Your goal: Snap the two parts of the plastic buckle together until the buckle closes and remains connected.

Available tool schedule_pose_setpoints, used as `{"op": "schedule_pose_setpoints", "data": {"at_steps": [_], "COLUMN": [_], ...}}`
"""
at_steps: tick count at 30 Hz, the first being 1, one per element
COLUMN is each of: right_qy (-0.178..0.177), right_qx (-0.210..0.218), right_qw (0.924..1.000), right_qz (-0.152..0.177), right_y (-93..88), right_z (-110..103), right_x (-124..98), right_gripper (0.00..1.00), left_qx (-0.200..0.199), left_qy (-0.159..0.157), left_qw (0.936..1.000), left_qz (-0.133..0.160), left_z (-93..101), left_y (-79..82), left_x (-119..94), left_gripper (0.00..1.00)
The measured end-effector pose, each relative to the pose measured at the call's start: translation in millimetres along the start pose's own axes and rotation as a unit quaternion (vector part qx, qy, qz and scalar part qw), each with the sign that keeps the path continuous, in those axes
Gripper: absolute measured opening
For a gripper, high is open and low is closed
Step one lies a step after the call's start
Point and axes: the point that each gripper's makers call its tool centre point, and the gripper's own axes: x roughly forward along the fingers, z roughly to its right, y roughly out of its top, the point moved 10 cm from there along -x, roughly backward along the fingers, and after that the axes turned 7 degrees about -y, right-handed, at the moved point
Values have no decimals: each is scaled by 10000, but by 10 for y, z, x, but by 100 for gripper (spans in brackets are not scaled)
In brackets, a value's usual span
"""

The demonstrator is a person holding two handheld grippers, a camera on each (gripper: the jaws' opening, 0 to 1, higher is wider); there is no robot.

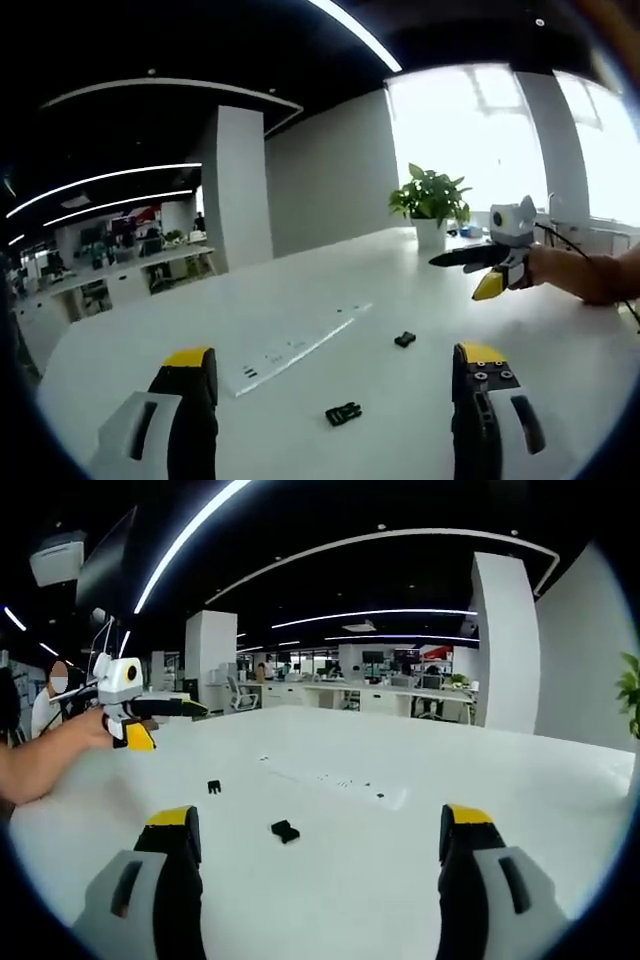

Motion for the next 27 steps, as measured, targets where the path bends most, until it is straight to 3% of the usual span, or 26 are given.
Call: {"op": "schedule_pose_setpoints", "data": {"at_steps": [3, 10, 15, 19, 27], "right_qy": [-20, 12, 195, 219, 151], "right_qx": [-13, 45, 147, 159, 31], "right_qw": [10000, 10000, 9997, 9996, 9999], "right_qz": [10, 63, -46, -49, -66], "right_y": [25, 84, 110, 150, 217], "right_z": [9, 38, 4, -19, 0], "right_x": [4, 20, 70, 133, 233], "right_gripper": [100, 100, 100, 100, 100], "left_qx": [-94, 12, -248, -244, -142], "left_qy": [21, 21, -40, -89, -108], "left_qw": [9999, 9999, 9994, 9991, 9997], "left_qz": [73, -108, 255, 348, 137], "left_z": [-50, -72, -73, -64, -173], "left_y": [7, -10, 108, 196, 173], "left_x": [15, 15, 30, 77, 156], "left_gripper": [99, 99, 99, 98, 98]}}
